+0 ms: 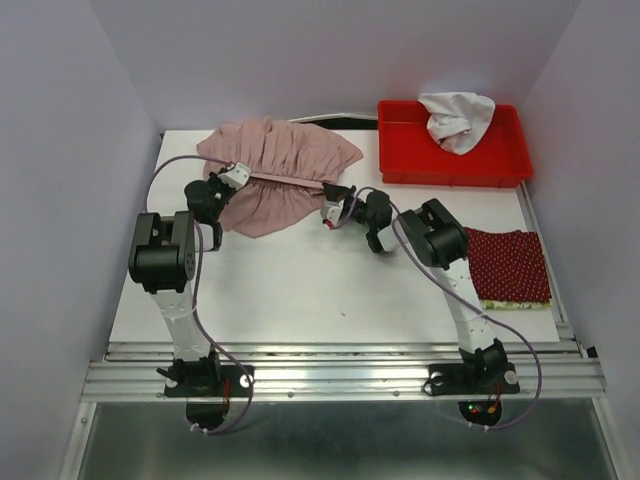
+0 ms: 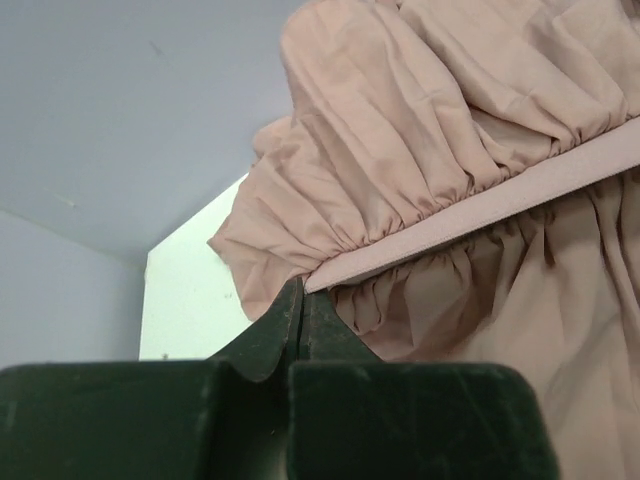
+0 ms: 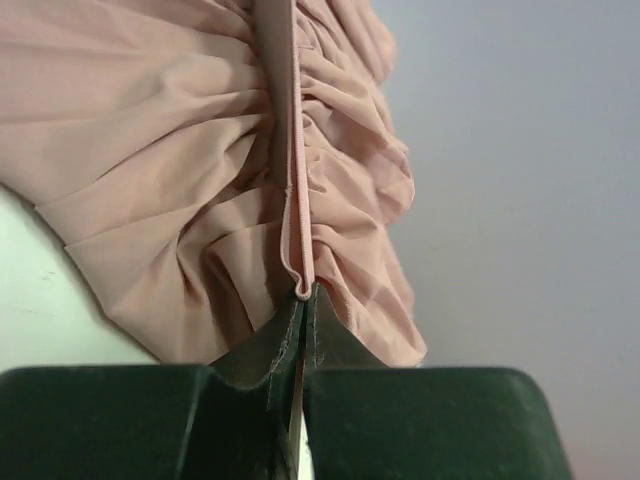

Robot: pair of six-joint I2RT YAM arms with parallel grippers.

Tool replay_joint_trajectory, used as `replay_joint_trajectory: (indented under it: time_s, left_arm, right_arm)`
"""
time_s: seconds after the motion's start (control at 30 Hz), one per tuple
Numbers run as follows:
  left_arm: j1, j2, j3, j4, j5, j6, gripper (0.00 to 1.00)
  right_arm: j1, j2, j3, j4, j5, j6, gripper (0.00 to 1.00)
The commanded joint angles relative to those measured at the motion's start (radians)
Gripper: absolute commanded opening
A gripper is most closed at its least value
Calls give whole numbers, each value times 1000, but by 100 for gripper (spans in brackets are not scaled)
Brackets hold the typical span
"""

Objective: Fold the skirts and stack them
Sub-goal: Flatten the skirt out

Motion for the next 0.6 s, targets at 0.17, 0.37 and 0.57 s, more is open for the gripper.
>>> replay_joint_trajectory:
  time_s: [0.17,0.37,0.57]
  left_arm:
    - [73,-345,-326,436,-90,133,0]
    - [95,-614,-376,238,-138,67,0]
    - [105,-730,-222,-83,-109,-55,0]
  right_arm:
    - [-9,-306,-370,493,-26,-45,1]
    - [0,-484,-445,423,92,11,1]
    - [0,-603,-323,104,252,142,1]
